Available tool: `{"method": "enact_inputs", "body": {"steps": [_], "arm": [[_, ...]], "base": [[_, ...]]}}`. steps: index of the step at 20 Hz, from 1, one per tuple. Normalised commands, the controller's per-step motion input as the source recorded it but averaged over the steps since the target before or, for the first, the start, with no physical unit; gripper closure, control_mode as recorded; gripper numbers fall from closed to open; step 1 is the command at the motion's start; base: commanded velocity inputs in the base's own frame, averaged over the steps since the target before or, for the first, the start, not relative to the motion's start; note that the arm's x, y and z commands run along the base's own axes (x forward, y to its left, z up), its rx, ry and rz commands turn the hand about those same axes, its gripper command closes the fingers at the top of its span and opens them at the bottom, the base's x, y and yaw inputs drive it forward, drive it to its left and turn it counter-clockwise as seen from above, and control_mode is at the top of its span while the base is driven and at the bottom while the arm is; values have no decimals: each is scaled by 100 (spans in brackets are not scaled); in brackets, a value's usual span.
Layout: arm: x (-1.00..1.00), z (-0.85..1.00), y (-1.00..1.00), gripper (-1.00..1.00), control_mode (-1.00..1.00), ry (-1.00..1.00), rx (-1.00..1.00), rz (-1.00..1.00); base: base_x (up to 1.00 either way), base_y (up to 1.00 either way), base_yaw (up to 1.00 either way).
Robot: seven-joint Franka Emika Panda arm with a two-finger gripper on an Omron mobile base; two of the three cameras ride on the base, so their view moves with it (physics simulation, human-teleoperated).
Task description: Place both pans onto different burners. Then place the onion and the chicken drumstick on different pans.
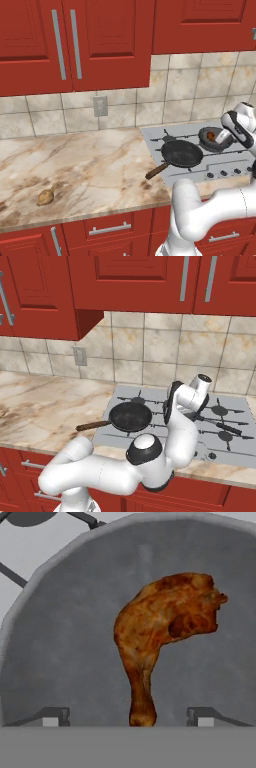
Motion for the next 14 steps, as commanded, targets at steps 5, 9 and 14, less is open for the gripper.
{"method": "enact_inputs", "body": {"steps": [5, 9, 14], "arm": [[-53, -15, 0, -100, -100, 0, 0, -4], [-56, -28, 9, -100, -100, 0, 0, -4], [-20, -7, 39, -100, -100, 0, 0, -7]], "base": [[0, 0, 0], [0, 0, 0], [0, 0, 0]]}}
